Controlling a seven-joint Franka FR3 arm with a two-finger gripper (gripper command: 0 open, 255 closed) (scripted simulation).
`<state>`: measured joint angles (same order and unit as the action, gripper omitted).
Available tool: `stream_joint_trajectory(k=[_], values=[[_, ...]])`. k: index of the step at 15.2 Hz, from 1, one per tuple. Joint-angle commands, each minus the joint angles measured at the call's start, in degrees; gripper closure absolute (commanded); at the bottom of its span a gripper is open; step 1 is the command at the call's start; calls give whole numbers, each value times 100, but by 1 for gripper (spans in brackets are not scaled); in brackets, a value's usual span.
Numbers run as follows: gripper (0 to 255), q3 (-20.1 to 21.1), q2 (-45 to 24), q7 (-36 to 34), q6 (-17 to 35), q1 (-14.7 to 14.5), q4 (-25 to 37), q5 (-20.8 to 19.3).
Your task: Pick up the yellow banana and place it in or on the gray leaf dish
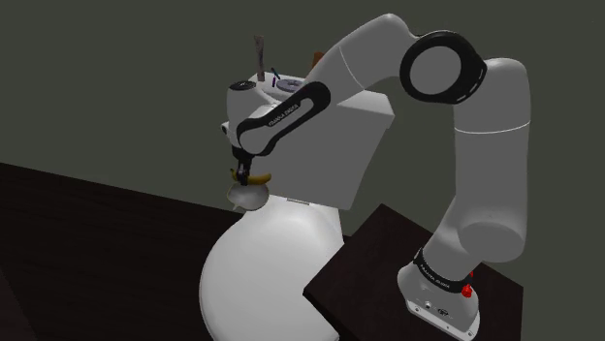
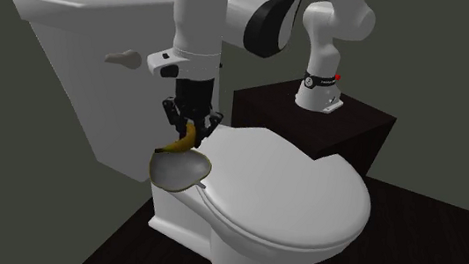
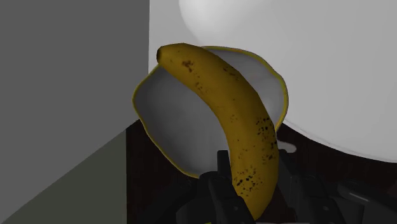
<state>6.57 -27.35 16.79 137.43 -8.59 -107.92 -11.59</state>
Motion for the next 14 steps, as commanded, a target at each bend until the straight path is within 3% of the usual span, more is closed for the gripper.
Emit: stream_joint_trajectory(k=[1, 14], values=[[255, -19, -135, -19, 95, -10, 41, -28], [255, -137, -804, -173, 715, -87, 85, -190]])
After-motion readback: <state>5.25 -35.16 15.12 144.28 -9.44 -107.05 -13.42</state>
